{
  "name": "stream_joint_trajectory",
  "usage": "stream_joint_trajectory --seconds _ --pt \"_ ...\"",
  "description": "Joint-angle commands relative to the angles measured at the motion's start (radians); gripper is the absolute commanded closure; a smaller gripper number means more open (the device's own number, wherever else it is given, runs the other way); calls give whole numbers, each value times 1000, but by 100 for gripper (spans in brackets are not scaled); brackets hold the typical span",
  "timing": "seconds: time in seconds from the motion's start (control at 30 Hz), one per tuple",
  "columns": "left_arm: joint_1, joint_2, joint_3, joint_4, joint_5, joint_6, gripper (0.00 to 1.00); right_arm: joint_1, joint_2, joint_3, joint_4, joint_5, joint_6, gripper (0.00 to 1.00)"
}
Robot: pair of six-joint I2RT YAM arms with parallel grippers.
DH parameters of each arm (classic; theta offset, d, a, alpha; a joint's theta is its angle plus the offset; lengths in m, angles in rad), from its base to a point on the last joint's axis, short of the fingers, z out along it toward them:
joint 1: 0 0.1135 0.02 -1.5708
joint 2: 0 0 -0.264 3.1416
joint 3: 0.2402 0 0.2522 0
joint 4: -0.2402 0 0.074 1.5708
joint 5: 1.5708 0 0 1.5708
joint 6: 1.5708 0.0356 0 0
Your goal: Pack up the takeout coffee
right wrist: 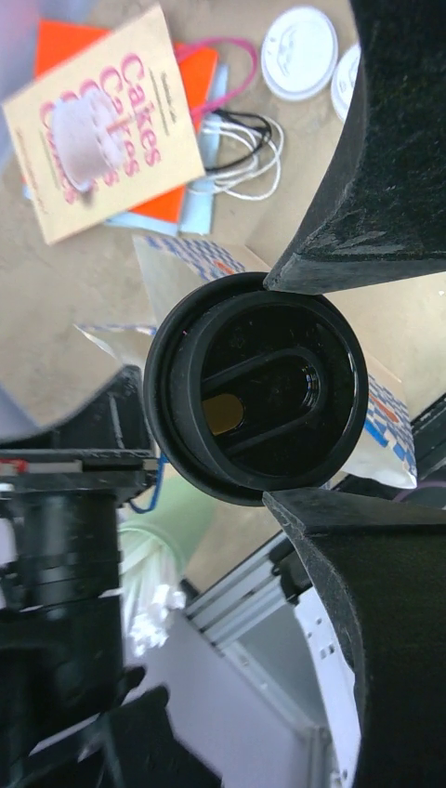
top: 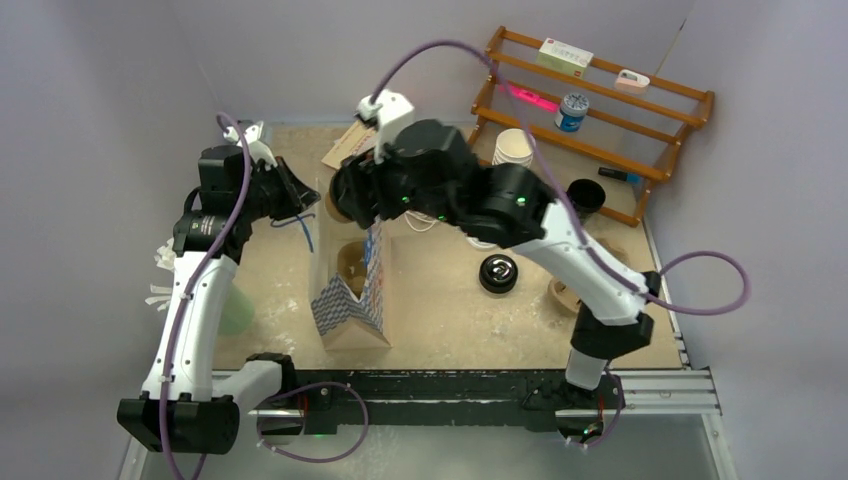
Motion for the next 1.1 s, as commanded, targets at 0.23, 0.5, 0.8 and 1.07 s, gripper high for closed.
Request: stream_joint_trajectory --seconds 0.23,0.5,0.8,1.07 --pt "4 36 74 -131 -109 179 68 70 53 -43 35 15 24 48" --pt "4 72 69 -156 -118 222 47 76 88 -26 18 26 33 48" --pt "4 53 134 -148 -59 202 46 77 132 -63 -4 80 33 48" --pt "3 100 219 -202 -100 231 46 77 130 -95 -7 114 33 49"
